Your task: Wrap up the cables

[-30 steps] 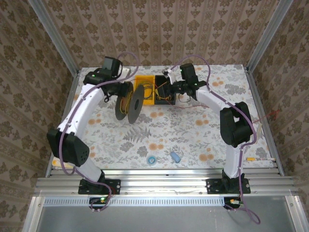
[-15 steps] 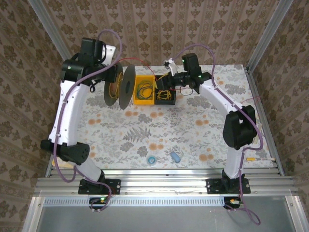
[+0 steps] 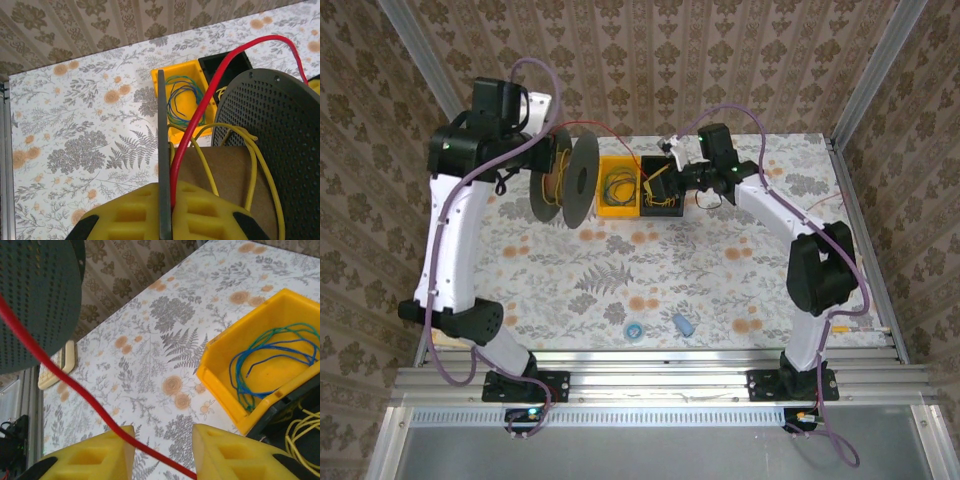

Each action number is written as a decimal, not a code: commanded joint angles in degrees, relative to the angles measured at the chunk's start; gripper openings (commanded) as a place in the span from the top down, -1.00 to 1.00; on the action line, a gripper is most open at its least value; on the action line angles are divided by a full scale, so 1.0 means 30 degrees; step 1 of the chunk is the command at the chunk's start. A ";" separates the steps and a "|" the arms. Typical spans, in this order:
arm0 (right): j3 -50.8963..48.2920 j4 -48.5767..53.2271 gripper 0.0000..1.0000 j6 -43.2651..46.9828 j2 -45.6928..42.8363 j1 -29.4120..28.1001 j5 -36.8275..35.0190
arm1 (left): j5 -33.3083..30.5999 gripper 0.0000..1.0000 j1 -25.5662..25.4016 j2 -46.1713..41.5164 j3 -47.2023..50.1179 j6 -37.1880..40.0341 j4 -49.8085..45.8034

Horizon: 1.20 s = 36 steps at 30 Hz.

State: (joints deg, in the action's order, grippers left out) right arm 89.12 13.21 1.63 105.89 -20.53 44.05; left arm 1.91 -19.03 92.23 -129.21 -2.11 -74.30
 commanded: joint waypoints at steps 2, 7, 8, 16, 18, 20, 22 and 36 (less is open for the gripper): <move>-0.1141 -0.0533 0.84 0.0230 -0.1483 -0.0104 0.0156 | 0.0741 1.00 0.0271 -0.1234 -0.0312 -0.0435 0.1326; -0.0800 -0.0554 1.00 0.0085 -0.0860 0.0203 -0.0488 | 0.3155 1.00 0.0632 -0.1461 -0.0173 -0.0617 0.1174; -0.0426 -0.0513 1.00 -0.0049 -0.0481 0.0347 -0.0611 | 0.3605 1.00 0.0629 -0.1516 -0.0099 -0.0588 0.1044; 0.3643 0.0935 1.00 -0.0547 0.3307 0.0818 -0.1070 | 0.5888 1.00 0.0814 -0.2829 0.2045 -0.1043 0.2167; 0.4546 0.1812 1.00 -0.0334 0.4215 0.0838 -0.0797 | 0.6708 1.00 0.1131 -0.3208 0.2399 -0.1633 0.3254; 0.4732 0.2162 1.00 -0.0178 0.4640 0.0812 -0.0733 | 0.7378 1.00 0.1464 -0.3320 0.2350 -0.2167 0.4135; 0.4438 0.2176 1.00 -0.0101 0.4757 0.0807 -0.0626 | 0.7558 1.00 0.1659 -0.3122 0.1823 -0.2467 0.4597; 0.0337 0.0829 1.00 -0.0730 0.2609 -0.1974 -0.1536 | 0.6063 1.00 0.1977 -0.0761 0.0763 -0.4735 0.8825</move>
State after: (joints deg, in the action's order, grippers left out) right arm 92.71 14.59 1.08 116.40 -25.47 43.29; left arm 20.88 -13.91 90.74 -123.42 -12.53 -60.10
